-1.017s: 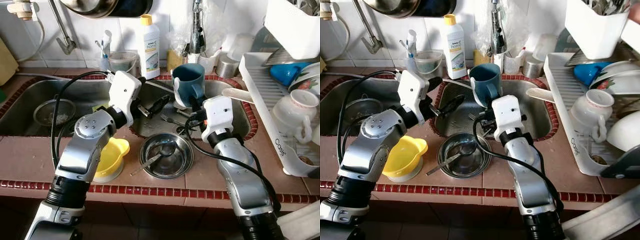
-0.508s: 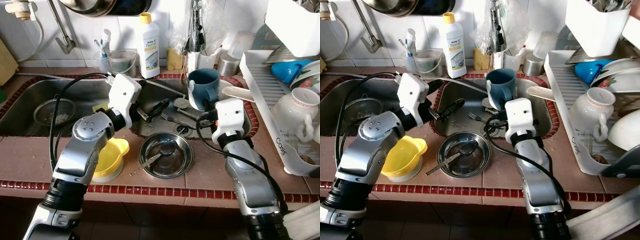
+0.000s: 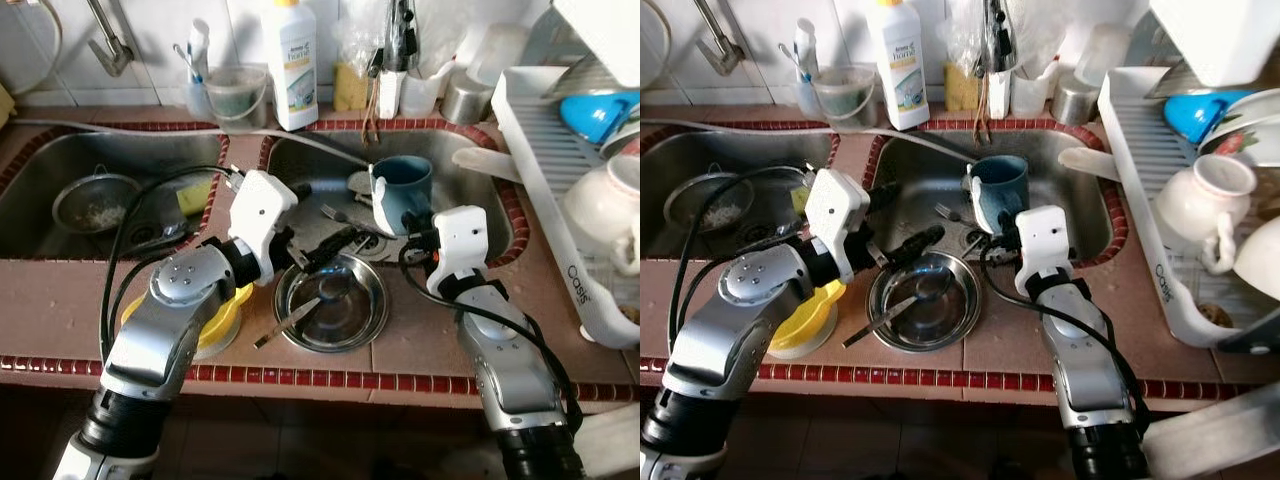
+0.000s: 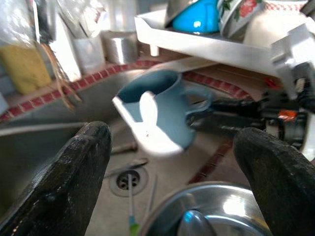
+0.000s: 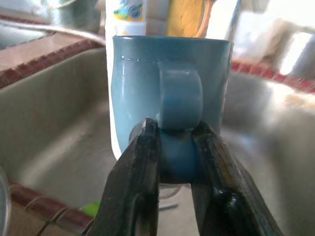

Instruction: Kitchen organization

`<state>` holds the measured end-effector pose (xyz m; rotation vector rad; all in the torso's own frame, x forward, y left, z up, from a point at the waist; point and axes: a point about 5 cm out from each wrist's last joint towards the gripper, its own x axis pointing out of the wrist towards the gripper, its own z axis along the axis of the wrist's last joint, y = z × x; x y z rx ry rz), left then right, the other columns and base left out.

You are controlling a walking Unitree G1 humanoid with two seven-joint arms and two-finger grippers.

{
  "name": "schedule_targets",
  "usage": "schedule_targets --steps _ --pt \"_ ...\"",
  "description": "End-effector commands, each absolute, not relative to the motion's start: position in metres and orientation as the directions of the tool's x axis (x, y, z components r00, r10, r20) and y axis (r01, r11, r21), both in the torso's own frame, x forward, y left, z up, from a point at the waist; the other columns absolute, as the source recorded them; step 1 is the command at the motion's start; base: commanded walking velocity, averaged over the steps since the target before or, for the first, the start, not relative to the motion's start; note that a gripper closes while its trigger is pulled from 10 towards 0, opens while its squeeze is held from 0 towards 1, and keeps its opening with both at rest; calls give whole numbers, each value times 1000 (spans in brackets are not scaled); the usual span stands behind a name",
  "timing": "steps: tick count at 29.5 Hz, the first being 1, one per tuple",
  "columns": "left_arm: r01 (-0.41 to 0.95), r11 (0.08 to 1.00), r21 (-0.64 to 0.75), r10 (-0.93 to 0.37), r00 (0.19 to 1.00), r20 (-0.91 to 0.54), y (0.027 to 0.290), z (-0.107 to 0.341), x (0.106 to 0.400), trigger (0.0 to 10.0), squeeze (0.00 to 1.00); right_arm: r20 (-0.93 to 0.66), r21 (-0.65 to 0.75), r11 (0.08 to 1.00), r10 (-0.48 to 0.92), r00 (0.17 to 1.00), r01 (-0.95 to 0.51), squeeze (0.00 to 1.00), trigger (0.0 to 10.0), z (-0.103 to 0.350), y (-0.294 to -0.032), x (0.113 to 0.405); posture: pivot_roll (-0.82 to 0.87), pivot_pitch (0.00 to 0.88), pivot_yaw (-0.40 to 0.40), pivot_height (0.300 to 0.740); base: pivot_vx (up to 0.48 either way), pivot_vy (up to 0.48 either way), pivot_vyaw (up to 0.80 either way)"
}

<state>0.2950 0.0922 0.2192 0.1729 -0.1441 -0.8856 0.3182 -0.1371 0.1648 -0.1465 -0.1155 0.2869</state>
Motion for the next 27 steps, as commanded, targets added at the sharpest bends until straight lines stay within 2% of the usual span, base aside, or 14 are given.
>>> schedule_targets --steps 1,9,16,27 --pt "768 605 209 -790 611 40 90 219 291 10000 0 86 -147 940 323 943 -308 0 10000 165 -135 319 -129 295 59 740 0 0 0" --pt "781 595 191 -800 599 43 84 224 284 10000 0 87 -104 916 396 914 -387 0 10000 172 -134 324 -128 328 58 740 0 0 0" --pt "792 581 187 -811 582 57 79 232 280 10000 0 91 -113 911 406 909 -395 0 10000 174 -142 327 -127 338 66 740 0 0 0" --pt "790 584 187 -809 585 56 78 237 281 10000 0 124 -29 901 432 893 -432 0 10000 180 -145 328 -129 333 69 740 0 0 0"
